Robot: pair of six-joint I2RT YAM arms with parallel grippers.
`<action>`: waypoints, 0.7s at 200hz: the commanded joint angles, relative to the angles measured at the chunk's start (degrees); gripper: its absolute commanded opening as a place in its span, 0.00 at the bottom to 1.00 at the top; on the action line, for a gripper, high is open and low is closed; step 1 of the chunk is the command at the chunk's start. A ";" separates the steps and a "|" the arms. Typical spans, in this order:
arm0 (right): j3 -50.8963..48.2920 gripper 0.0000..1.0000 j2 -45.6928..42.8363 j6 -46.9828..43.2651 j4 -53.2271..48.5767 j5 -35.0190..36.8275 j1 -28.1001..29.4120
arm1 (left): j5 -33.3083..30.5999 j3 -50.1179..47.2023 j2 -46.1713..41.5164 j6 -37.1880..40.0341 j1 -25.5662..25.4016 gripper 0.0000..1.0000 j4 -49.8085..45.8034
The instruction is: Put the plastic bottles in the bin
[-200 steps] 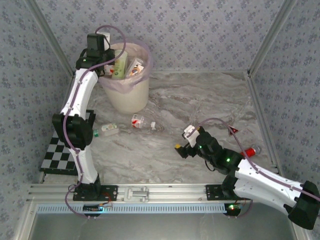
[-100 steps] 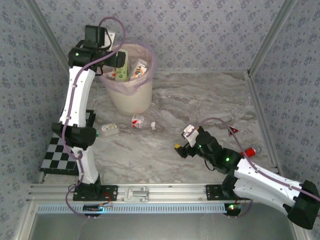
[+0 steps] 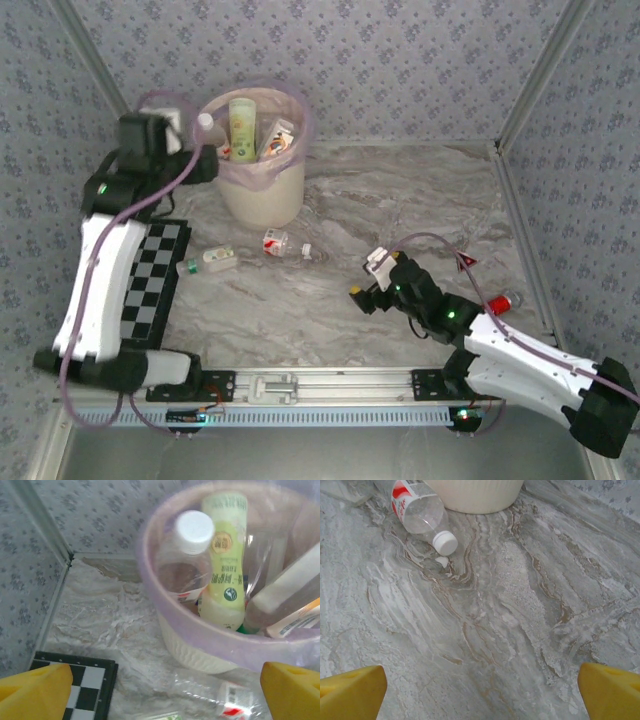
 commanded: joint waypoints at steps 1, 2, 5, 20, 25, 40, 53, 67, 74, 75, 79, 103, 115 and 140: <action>0.27 1.00 2.03 -0.48 3.05 -2.36 -1.48 | 3.32 -10.70 -6.39 -11.48 1.61 0.96 5.55; 0.28 1.00 2.12 -0.50 3.16 -2.41 -1.56 | 3.31 -11.27 -6.60 -11.83 1.58 0.96 5.57; 0.41 1.00 2.45 -0.70 3.38 -2.59 -1.69 | 3.37 -12.89 -7.38 -12.85 1.62 0.96 5.70; 1.22 1.00 3.85 -1.83 3.50 -3.23 -2.51 | 3.08 -21.27 -11.26 -19.44 1.82 0.96 6.99; 1.48 1.00 4.20 -2.25 3.44 -3.32 -2.75 | 3.49 -24.26 -12.76 -21.74 1.82 0.96 8.04; 2.04 1.00 5.04 -3.14 3.33 -3.58 -3.68 | 3.08 -32.51 -17.06 -30.43 1.82 0.96 10.93; 2.00 1.00 5.28 -3.31 3.83 -4.09 -4.47 | 3.42 -40.68 -20.42 -38.68 1.82 0.98 15.54; 1.96 1.00 5.48 -3.16 4.24 -4.43 -4.97 | 3.66 -48.23 -22.35 -45.50 1.82 0.99 19.12; 1.73 1.00 5.47 -3.07 4.45 -4.47 -5.04 | 2.85 -50.99 -22.65 -48.71 1.76 0.99 19.89; 1.71 1.00 5.47 -3.07 4.51 -4.47 -5.06 | 2.76 -51.42 -22.64 -49.30 1.79 0.99 20.03; 1.53 1.00 5.47 -3.06 4.61 -4.54 -5.11 | 2.49 -52.94 -22.70 -51.10 1.82 0.99 20.60; 0.82 1.00 5.07 -3.03 4.23 -4.65 -5.45 | 1.13 -57.83 -20.93 -57.58 2.17 0.99 23.88; 0.77 1.00 4.71 -3.06 3.29 -4.69 -5.68 | 0.75 -58.57 -19.40 -58.99 2.73 0.99 24.72; 0.38 1.00 3.64 -3.06 2.62 -4.55 -6.10 | 1.25 -61.56 -16.41 -63.07 6.08 0.99 29.09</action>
